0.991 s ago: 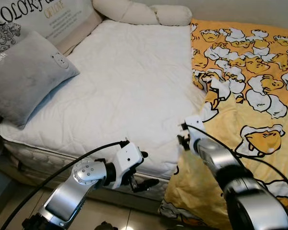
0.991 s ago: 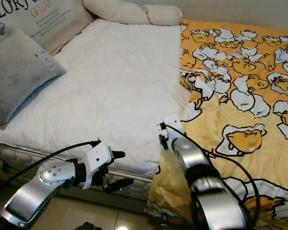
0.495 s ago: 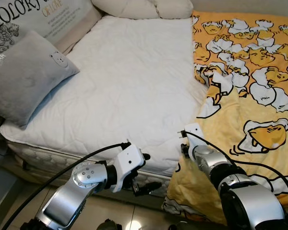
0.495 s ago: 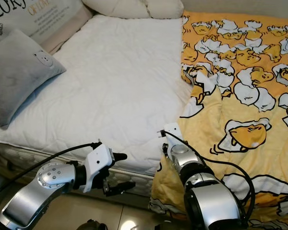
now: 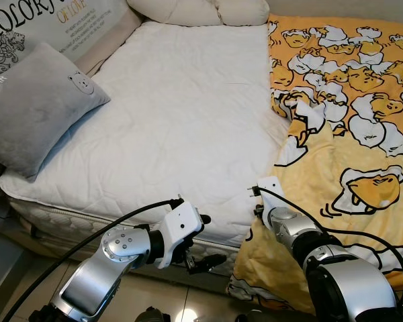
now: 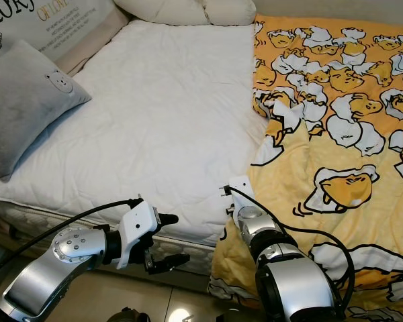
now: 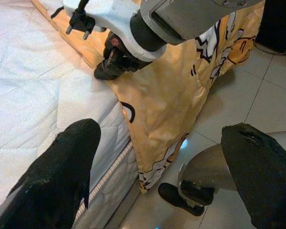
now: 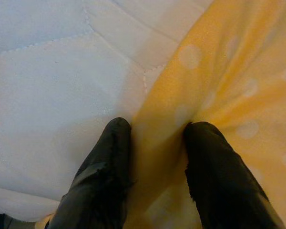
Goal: Clean up the room
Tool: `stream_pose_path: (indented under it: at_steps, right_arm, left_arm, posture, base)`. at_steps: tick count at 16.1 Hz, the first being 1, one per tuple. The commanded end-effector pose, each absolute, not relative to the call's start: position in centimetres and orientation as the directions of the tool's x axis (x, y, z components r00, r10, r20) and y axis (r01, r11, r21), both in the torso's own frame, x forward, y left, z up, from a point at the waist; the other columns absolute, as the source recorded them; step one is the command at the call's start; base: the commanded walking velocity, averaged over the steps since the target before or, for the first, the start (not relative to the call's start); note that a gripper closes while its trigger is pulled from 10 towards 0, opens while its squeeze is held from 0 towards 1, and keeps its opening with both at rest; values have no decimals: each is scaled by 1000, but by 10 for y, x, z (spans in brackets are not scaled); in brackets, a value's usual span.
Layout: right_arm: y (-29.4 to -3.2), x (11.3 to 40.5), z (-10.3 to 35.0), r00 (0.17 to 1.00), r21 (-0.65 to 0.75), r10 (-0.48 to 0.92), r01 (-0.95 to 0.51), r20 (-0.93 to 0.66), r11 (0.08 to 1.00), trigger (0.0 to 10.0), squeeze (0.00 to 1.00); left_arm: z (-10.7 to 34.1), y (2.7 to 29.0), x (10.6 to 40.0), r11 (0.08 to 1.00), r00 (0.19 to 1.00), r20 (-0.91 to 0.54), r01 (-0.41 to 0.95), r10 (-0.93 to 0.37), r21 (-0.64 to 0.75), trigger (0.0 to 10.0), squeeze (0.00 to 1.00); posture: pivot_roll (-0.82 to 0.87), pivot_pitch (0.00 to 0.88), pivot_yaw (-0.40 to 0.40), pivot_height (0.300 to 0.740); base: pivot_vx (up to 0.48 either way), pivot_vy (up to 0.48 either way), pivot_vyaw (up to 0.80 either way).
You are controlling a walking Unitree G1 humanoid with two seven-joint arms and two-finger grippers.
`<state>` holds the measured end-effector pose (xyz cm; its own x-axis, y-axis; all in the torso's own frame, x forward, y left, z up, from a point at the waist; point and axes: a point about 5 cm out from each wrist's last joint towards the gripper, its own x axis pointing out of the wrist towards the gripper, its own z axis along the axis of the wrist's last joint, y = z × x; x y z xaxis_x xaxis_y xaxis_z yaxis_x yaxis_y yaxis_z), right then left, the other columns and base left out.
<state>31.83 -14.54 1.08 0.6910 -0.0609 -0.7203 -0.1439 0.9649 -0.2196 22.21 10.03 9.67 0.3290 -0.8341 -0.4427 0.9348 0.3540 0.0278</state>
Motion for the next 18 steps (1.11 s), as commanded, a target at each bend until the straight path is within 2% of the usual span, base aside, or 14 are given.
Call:
stream_pose_path:
  at_steps: [1, 15, 17, 18]
  right_arm:
    - [-145, 318, 10, 688, -211, -61, -136, -723, 968, 0, 0]
    - [-141, 322, 14, 704, -167, -5, -162, -710, 973, 0, 0]
    - [-128, 314, 7, 667, -36, 173, -287, -724, 957, 0, 0]
    - [-127, 310, 4, 651, -25, 203, -323, -732, 946, 0, 0]
  left_arm:
    - [100, 100, 221, 343, 324, -435, 939, -840, 36, 10000, 0]
    - [100, 100, 225, 350, 335, -434, 936, -836, 48, 10000, 0]
    - [100, 99, 225, 350, 335, -430, 936, -839, 45, 10000, 0]
    - [100, 99, 225, 351, 335, -430, 935, -839, 44, 10000, 0]
  posture:
    - [61, 52, 24, 740]
    - [57, 40, 10, 740]
    - [55, 40, 6, 740]
    - [55, 40, 6, 740]
  base:
    - [0, 0, 0]
    - [0, 0, 0]
    - [0, 0, 0]
    - [0, 0, 0]
